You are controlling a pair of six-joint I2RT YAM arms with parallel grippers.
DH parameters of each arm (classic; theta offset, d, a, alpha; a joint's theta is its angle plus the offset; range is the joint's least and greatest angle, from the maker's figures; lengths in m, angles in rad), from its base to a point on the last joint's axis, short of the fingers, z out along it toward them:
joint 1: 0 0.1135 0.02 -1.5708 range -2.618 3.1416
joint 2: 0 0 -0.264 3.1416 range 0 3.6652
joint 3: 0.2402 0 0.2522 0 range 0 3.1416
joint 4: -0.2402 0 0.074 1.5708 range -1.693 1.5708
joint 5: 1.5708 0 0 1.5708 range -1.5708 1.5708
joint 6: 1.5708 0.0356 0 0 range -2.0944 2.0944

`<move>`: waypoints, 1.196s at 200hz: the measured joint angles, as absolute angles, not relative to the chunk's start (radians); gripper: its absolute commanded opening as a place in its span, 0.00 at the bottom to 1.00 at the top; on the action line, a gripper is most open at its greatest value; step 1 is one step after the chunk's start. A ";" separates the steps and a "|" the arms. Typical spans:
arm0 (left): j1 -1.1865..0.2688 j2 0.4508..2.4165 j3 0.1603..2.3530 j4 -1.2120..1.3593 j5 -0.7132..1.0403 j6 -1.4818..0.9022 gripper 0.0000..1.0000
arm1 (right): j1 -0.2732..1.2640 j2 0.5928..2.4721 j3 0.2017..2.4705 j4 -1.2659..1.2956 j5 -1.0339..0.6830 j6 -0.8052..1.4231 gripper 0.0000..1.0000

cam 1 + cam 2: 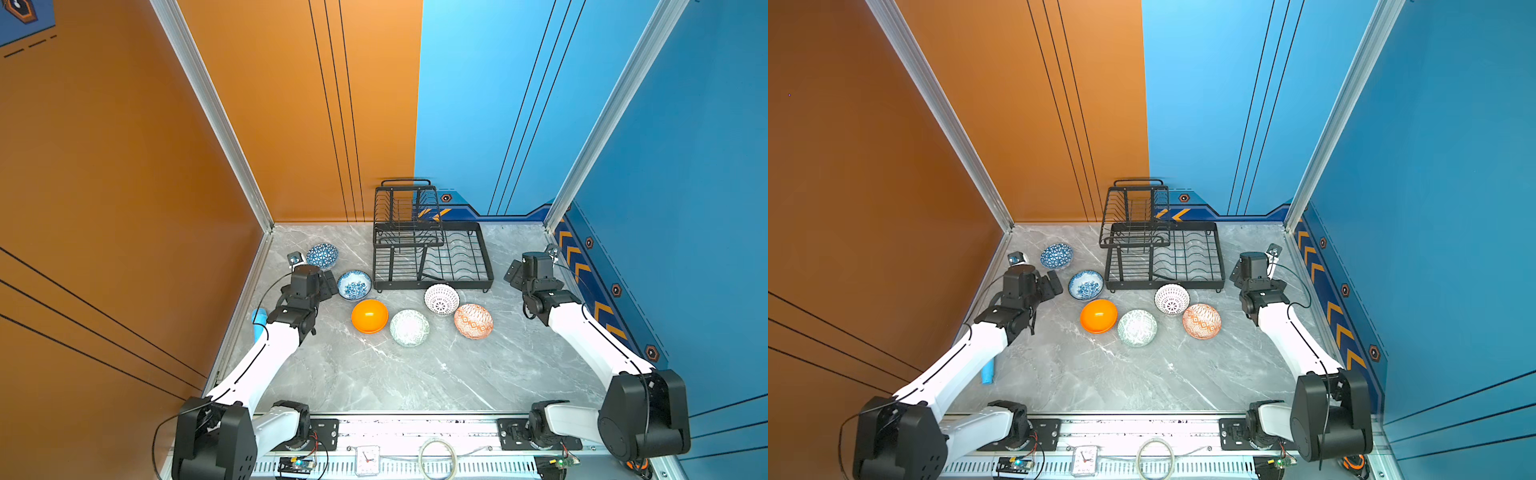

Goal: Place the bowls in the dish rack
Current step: 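Grasp the blue triangle-patterned bowl with the left gripper while the right arm nears the rack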

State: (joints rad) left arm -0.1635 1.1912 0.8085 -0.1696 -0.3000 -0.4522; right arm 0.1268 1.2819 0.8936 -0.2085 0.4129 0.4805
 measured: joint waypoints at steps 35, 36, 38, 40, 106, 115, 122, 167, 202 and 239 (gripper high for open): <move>-0.140 1.309 0.999 -0.336 -0.266 -0.529 0.98 | 0.193 1.248 0.976 -0.283 0.364 0.481 1.00; -0.138 1.314 1.006 -0.340 -0.264 -0.533 0.98 | 0.194 1.247 0.978 -0.284 0.363 0.481 1.00; -0.133 1.322 1.015 -0.344 -0.262 -0.539 0.98 | 0.197 1.246 0.982 -0.287 0.361 0.480 1.00; -0.131 1.325 1.019 -0.347 -0.261 -0.542 0.98 | 0.200 1.245 0.987 -0.290 0.358 0.480 1.00; 0.008 1.617 1.237 -0.479 -0.149 -0.730 0.98 | 0.256 1.242 1.152 -0.416 0.318 0.480 1.00; 0.013 1.662 1.262 -0.493 -0.125 -0.745 0.98 | 0.265 1.244 1.175 -0.437 0.316 0.479 1.00; 0.014 1.693 1.280 -0.500 -0.110 -0.754 0.98 | 0.273 1.248 1.196 -0.450 0.315 0.479 1.00; 0.028 1.834 1.372 -0.525 -0.062 -0.793 0.95 | 0.344 1.253 1.236 -0.490 0.315 0.476 1.00; 0.069 1.890 1.406 -0.529 -0.051 -0.830 0.87 | 0.375 1.253 1.236 -0.533 0.322 0.477 1.00; 0.109 1.978 1.480 -0.539 -0.039 -0.841 0.73 | 0.393 1.241 1.236 -0.567 0.348 0.477 1.00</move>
State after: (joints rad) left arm 0.1089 1.9778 1.4796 -0.5388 -0.0387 -0.8406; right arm 0.3935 1.2411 1.2362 -0.5667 0.3485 0.4767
